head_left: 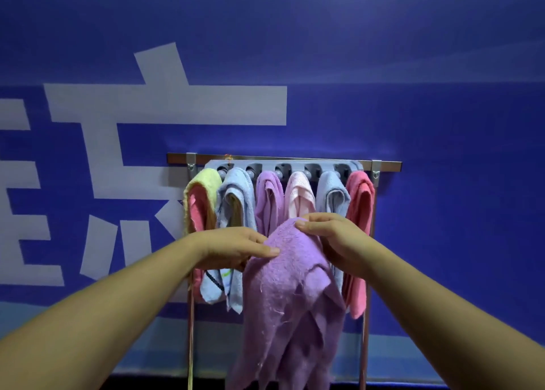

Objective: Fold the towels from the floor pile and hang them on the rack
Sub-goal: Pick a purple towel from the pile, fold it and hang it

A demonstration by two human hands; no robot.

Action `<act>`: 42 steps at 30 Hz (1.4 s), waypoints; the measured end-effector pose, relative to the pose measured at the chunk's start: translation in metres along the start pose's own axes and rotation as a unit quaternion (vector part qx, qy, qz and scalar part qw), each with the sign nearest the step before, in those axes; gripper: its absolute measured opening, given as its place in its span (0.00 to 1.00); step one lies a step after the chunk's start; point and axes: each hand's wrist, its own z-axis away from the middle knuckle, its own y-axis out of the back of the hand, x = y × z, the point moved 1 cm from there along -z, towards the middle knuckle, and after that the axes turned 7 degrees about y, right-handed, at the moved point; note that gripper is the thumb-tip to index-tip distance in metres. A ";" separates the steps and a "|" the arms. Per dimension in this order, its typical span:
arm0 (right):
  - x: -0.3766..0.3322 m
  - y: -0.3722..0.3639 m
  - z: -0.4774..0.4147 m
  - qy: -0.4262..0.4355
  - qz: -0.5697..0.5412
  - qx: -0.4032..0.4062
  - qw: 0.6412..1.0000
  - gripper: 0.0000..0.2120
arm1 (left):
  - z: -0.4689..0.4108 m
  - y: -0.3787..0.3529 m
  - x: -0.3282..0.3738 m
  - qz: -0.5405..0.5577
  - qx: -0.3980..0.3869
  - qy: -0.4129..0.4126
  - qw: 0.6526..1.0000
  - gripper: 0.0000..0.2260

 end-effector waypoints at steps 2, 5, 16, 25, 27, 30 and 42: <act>0.005 0.009 -0.009 -0.018 0.027 0.011 0.999 0.15 | -0.009 0.007 -0.003 0.013 0.042 -0.027 0.999 0.13; 0.004 0.016 -0.022 -0.025 0.076 0.041 0.996 0.09 | -0.024 0.025 0.000 0.129 0.148 -0.069 0.978 0.11; -0.056 0.018 -0.123 0.088 0.305 0.138 0.938 0.07 | -0.066 0.116 0.049 -0.130 0.309 -0.094 0.937 0.07; -0.036 0.026 -0.194 0.098 0.464 0.158 0.866 0.12 | -0.111 0.172 0.048 -0.257 0.344 -0.018 0.903 0.06; -0.027 0.021 -0.209 0.107 0.536 0.190 0.815 0.10 | -0.124 0.166 0.041 -0.325 0.403 -0.009 0.855 0.07; 0.000 0.021 -0.220 0.094 0.582 0.249 0.769 0.10 | -0.139 0.152 0.034 -0.358 0.474 -0.010 0.805 0.09; 0.029 0.029 -0.188 0.285 0.815 0.230 0.449 0.06 | -0.136 0.112 0.017 -0.411 0.515 -0.091 0.747 0.05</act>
